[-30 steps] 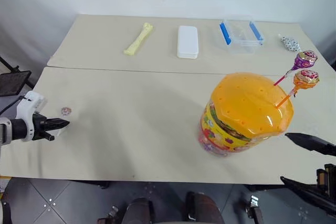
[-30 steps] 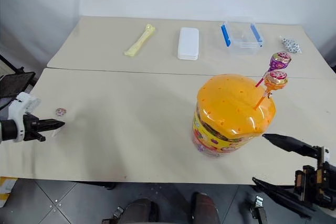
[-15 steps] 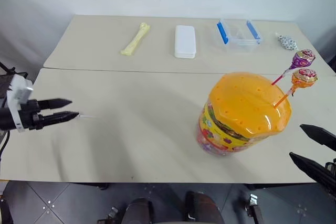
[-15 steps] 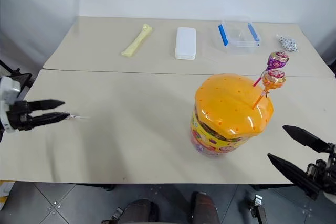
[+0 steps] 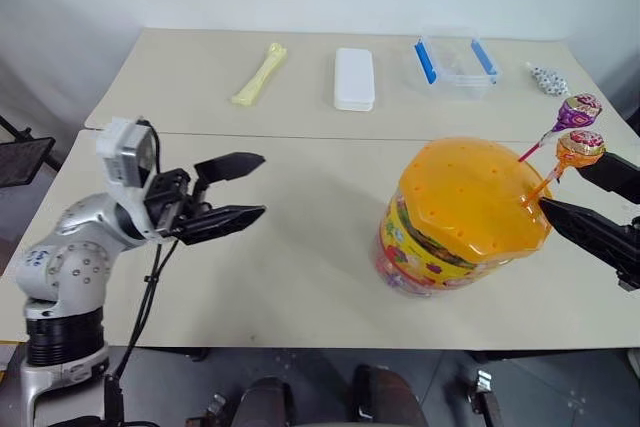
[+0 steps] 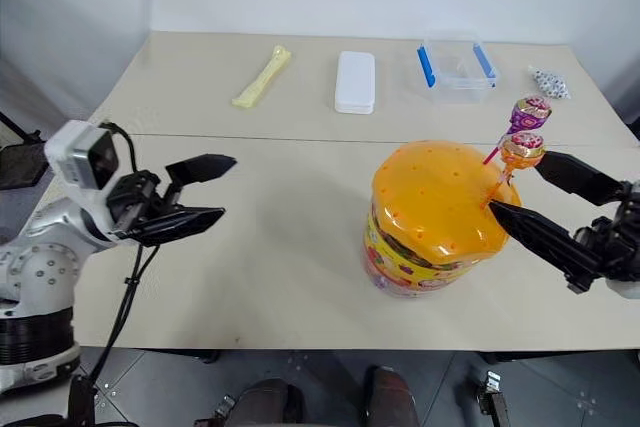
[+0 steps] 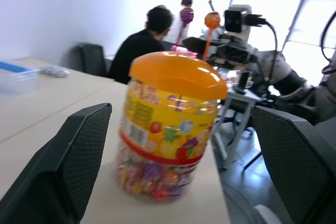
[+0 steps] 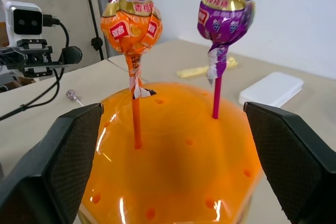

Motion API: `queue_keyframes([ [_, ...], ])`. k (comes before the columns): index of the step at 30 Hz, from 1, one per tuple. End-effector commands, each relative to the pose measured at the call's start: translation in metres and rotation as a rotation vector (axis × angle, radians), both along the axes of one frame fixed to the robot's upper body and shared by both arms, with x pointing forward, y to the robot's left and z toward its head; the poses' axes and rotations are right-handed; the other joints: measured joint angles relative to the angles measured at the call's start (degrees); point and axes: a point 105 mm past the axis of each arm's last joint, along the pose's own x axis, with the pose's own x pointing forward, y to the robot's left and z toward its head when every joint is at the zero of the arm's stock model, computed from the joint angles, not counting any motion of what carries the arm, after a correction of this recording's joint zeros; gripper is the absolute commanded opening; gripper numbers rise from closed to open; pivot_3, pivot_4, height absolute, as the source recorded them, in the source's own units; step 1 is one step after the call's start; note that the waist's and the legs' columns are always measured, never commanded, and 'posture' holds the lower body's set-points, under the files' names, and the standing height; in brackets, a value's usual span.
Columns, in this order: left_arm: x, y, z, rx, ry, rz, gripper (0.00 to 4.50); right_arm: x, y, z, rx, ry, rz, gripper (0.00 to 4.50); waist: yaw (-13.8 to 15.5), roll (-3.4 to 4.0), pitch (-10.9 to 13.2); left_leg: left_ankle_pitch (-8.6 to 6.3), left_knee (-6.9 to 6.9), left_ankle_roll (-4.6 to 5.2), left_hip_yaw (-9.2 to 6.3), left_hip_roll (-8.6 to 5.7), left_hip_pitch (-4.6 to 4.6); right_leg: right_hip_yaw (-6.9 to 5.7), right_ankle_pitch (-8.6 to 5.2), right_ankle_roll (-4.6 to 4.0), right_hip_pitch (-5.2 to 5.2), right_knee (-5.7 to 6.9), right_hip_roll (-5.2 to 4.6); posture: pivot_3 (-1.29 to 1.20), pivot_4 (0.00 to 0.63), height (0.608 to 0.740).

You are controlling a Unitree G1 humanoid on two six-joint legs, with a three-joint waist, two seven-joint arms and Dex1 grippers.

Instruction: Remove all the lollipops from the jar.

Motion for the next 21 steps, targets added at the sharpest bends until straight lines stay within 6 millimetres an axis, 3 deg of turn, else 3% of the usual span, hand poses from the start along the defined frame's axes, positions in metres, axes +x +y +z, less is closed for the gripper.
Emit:
queue_keyframes([
  [1,-0.006,-0.007,0.005,-0.015,-0.026,-0.039,4.48,-0.003,0.011,0.006,-0.023,-0.011,0.053,4.5,-0.03,0.0,0.0,0.0,0.01,0.0,0.0,0.0,0.0,0.0,0.0,0.0,0.01,0.0,0.0,0.0,0.15,0.74],
  [5,-0.006,-0.009,0.003,-0.024,-0.021,-0.054,4.5,-0.006,0.015,0.003,-0.055,0.003,0.082,3.54,0.02,0.0,0.0,0.0,0.01,0.0,-0.02,0.0,-0.01,-0.01,0.0,0.0,0.01,-0.03,0.01,0.0,0.15,0.74],
  [15,-0.006,-0.016,0.012,-0.119,-0.035,-0.123,4.5,-0.006,0.015,0.008,-0.039,-0.044,0.114,0.05,0.03,0.0,0.0,0.0,0.02,0.0,-0.03,0.0,-0.03,-0.01,0.0,0.0,0.04,-0.1,0.03,0.0,0.15,0.74],
  [21,-0.005,-0.027,0.02,-0.155,-0.047,-0.187,4.5,-0.012,0.008,0.022,0.059,-0.108,0.127,0.02,0.0,0.0,0.0,0.0,0.05,0.0,-0.02,0.0,-0.06,-0.03,0.0,0.0,0.06,-0.11,0.05,0.0,0.15,0.74],
])
